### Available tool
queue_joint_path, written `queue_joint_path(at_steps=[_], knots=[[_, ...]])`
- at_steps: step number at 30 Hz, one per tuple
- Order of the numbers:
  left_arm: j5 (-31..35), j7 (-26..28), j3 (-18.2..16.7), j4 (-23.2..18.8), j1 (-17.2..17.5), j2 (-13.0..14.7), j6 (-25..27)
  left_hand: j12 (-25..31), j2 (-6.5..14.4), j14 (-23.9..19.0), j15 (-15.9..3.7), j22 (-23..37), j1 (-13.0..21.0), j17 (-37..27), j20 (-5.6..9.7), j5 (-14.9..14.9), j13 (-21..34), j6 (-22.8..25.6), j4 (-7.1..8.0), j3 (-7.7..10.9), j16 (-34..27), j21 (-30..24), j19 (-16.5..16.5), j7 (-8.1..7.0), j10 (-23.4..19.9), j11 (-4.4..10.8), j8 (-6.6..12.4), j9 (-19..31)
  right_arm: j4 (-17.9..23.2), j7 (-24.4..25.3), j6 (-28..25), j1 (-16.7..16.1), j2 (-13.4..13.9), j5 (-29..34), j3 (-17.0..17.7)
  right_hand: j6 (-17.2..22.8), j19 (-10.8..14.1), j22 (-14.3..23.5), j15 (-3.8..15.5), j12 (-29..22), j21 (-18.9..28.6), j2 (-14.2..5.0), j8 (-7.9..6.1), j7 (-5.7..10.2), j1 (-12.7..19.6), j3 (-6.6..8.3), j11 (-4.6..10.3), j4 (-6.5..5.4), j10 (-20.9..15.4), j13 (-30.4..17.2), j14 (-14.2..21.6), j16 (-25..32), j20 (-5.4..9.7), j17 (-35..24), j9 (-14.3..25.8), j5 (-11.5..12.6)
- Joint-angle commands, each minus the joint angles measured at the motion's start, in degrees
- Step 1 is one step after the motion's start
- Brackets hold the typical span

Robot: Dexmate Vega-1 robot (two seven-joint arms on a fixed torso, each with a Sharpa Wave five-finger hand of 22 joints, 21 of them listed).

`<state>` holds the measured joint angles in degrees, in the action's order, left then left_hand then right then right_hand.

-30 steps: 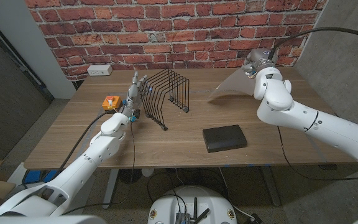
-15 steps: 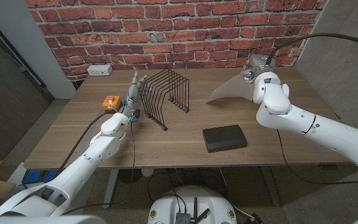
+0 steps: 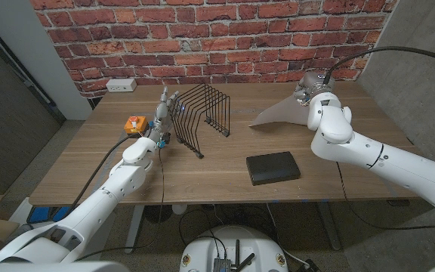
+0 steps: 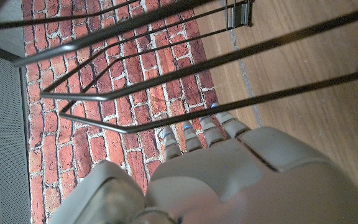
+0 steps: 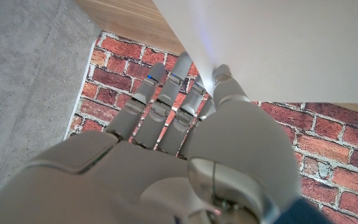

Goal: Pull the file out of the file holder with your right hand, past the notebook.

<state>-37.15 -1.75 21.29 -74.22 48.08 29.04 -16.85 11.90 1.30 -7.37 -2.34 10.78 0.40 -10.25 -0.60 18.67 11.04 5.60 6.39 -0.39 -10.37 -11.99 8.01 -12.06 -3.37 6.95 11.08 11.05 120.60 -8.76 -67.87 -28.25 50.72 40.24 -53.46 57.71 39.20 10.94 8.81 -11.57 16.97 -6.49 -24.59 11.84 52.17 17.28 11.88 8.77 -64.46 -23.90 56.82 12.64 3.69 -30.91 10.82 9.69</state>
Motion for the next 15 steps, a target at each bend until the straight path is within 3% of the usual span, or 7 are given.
queue_joint_path(at_steps=[1, 15], knots=[[0.0, 0.0, 0.0, 0.0, 0.0, 0.0, 0.0, 0.4, 0.4, -0.4, -0.11, 0.3, 0.0, -0.1, -0.09, 0.3, 0.3, 0.0, 0.18, 0.19, -0.3, -0.4, 0.3, -0.52, -0.1, 0.37, 0.35, 0.3, 1.0, -0.6, -0.8, -0.8, 0.6, -2.1, -0.3, 0.4, 0.2, 0.1, 4.49, -0.3, 0.0, -0.03, -0.28, 0.01, -0.4, 0.56, -0.15, 0.12, -0.4, 0.0, -0.3, -0.1, 8.03, -0.1, 0.2, 0.4], [0.0, 0.0, 0.0, 0.0, 0.0, 0.0, 0.0, 0.4, 0.4, -0.4, -0.05, 0.3, 0.0, -0.1, -0.05, 0.3, 0.3, 0.0, 0.18, 0.19, -0.3, -0.4, 0.4, -0.52, -0.2, 0.36, 0.35, 0.3, 1.4, -2.0, -0.5, -0.1, 1.6, -3.6, -2.1, -0.3, 0.0, 0.1, 4.47, 0.0, -0.2, 0.12, 0.08, -0.01, -0.6, 0.64, -0.18, 0.14, 0.3, 0.1, -1.4, -0.5, 8.06, 0.1, 0.2, 0.4]])
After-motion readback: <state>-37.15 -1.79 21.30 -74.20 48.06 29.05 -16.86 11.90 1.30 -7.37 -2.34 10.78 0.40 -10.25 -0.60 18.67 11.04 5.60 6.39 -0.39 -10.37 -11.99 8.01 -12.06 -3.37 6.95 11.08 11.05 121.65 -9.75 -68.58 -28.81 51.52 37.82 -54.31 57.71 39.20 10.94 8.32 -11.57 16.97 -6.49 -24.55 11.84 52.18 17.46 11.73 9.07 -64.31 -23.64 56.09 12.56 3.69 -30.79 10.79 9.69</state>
